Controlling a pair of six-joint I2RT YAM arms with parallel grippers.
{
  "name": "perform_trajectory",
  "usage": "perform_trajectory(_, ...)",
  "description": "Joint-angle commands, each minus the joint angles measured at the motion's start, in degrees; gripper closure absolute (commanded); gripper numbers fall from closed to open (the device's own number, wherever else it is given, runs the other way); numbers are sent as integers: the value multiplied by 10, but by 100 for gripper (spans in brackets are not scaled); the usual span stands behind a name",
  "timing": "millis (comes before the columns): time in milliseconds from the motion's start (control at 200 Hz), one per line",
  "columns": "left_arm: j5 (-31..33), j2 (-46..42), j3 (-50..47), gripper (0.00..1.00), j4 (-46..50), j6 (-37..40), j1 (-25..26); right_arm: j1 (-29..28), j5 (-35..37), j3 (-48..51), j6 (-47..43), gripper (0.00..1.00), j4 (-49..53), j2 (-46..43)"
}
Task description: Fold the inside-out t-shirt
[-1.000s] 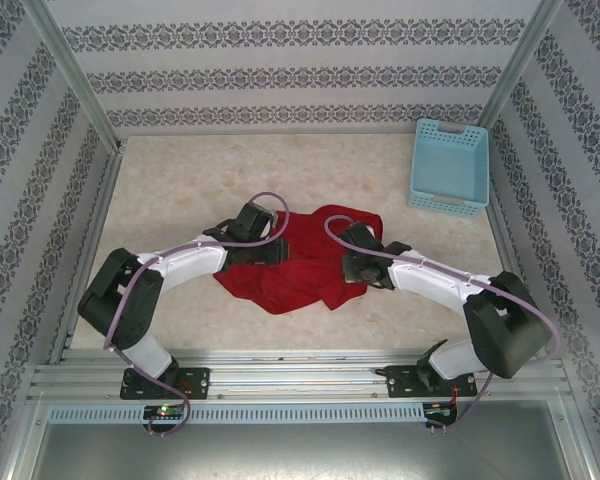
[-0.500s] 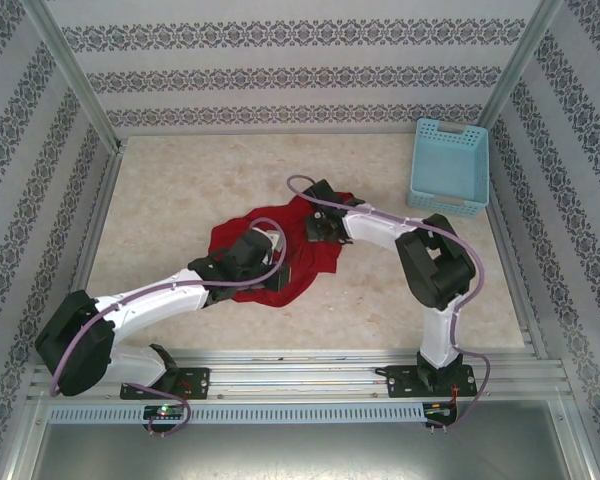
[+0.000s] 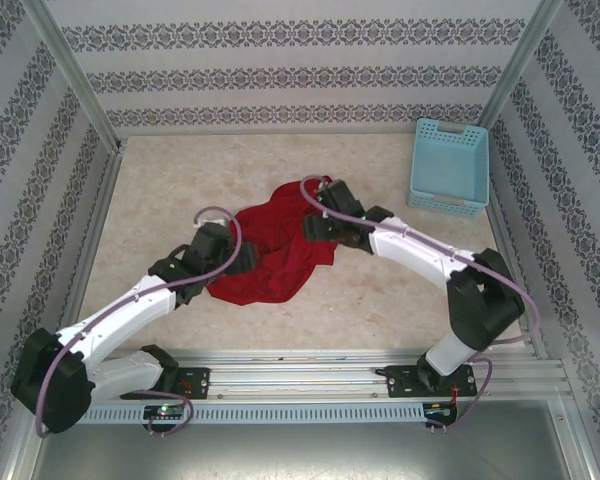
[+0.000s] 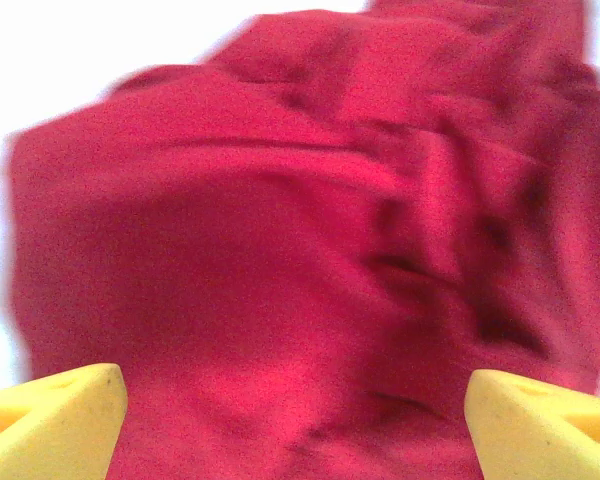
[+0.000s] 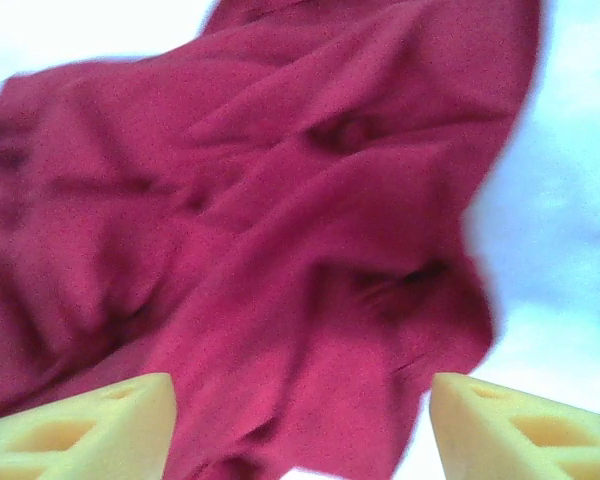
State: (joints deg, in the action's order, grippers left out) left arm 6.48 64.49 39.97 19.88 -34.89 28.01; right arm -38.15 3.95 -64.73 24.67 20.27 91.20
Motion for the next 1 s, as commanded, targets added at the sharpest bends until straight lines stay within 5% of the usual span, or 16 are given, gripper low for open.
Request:
perform_trajectory(0,-2,30,-9,11,33,23,-85,-69,6,41,41,27,-15,-21)
perform_trajectory(210,-98,151,29,15,-59,27,-157,-150,-6,76,97,10,-65,4)
perform_trajectory(385,-193,239,76,52,-68,38,-159,-150,-18,38,119,9,-59,91)
perform_trajectory(470,-188,215,60,63,-65,34,-146,-126,-18,21,127,20,-48,118)
perform_trajectory(719,-118,42,12,82,30,10,-93,-32,65,-12,81,90,-15,134)
perform_trajectory(904,-210,-50,-61,82,-46,-64,-24,53,18,-44,40,95,-26,138)
perform_trajectory(994,-186,-51,-49,82,-26,-60,11,67,51,-62,22,83,5,123)
